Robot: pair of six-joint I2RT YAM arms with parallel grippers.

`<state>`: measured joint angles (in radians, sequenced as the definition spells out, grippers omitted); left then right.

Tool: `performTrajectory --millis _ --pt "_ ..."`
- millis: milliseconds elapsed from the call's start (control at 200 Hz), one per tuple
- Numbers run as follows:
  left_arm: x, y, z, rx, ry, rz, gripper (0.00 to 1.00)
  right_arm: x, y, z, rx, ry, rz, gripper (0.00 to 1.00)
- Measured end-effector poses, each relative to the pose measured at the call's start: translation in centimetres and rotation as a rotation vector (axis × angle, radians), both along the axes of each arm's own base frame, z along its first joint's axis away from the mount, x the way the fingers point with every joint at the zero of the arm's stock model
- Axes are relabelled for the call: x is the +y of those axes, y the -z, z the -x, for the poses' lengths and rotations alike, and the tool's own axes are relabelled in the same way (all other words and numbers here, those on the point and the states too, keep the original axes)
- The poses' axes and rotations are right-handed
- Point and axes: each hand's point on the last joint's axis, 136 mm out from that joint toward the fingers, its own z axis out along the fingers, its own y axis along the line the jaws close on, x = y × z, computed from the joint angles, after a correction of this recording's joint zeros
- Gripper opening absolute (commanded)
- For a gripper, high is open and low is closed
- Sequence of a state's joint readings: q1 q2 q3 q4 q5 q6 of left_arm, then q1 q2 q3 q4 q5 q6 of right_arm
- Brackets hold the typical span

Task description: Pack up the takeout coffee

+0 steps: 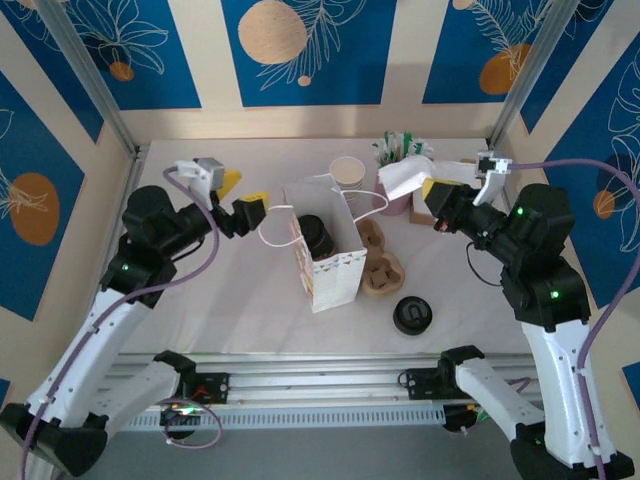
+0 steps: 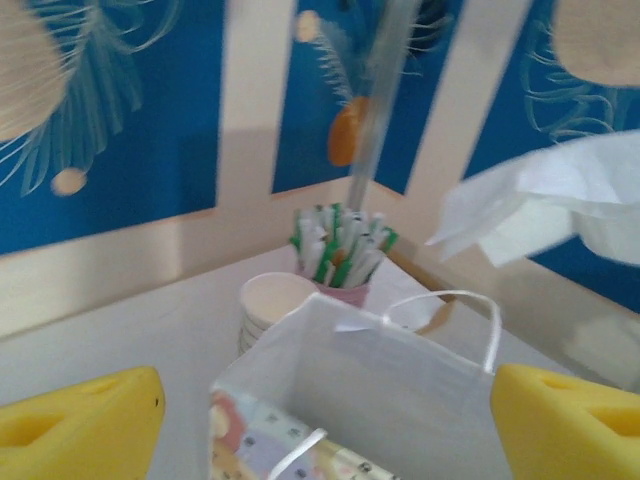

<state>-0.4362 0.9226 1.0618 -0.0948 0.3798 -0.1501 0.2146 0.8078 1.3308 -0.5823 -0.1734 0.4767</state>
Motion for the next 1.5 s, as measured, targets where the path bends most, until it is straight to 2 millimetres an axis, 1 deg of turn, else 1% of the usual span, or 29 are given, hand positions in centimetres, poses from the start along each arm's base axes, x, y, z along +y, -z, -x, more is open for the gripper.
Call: performTrajectory --millis 75,145,240,330,415,505,565,650,745,855,955,1055,1246,1361,1501 --pt "-1.9 -0.8 1.1 -0.068 0.078 -0.050 0.85 1.6 -0.8 1.5 -0.040 -0.105 0.019 0.00" --pt "-3.0 -1.1 2.1 -0.126 0.124 -0.089 0.87 2.9 -1.6 3.0 -0.080 -0.201 0.037 0.00" --pt "-3.8 -1.3 2.9 -0.180 0.163 -0.122 0.88 4.6 -2.8 5.1 -0.142 -0.327 0.057 0.00" --pt "-4.1 -2.0 3.5 -0.222 0.193 -0.134 0.88 5.8 -3.5 7.0 -0.194 -0.429 0.078 0.00" --pt "-4.4 -3.2 4.3 -0.270 0.230 -0.137 0.89 6.8 -3.8 8.1 -0.224 -0.500 0.104 0.00" --pt "-4.6 -4.4 5.1 -0.315 0.256 -0.132 0.89 7.8 -3.7 8.9 -0.247 -0.560 0.140 0.00" --pt "-4.6 -4.8 5.5 -0.338 0.271 -0.134 0.87 8.5 -3.4 9.3 -0.256 -0.599 0.167 0.00" --pt "-4.7 -4.9 6.0 -0.351 0.295 -0.136 0.83 9.3 -2.7 9.7 -0.263 -0.644 0.205 0.00" --pt "-5.0 -4.8 6.7 -0.350 0.332 -0.143 0.82 10.2 -1.9 10.1 -0.267 -0.684 0.243 0.00" --pt "-5.8 -4.2 7.5 -0.339 0.399 -0.147 0.86 11.2 -1.4 10.4 -0.277 -0.722 0.273 0.00" --pt "-6.9 -3.4 8.5 -0.321 0.476 -0.151 0.89 11.9 -1.5 10.8 -0.299 -0.746 0.294 0.00" --pt "-7.9 -2.3 9.4 -0.308 0.541 -0.171 0.89 12.5 -1.9 11.2 -0.326 -0.770 0.306 0.00" --pt "-8.9 -0.6 9.8 -0.310 0.588 -0.231 0.88 13.5 -2.1 12.7 -0.371 -0.831 0.317 0.00" --pt "-9.2 -0.4 9.9 -0.320 0.600 -0.241 0.88 13.7 -2.2 13.2 -0.389 -0.850 0.323 0.00" --pt "-9.9 -0.2 10.6 -0.317 0.637 -0.237 0.87 14.4 -2.3 13.7 -0.404 -0.878 0.329 0.00"
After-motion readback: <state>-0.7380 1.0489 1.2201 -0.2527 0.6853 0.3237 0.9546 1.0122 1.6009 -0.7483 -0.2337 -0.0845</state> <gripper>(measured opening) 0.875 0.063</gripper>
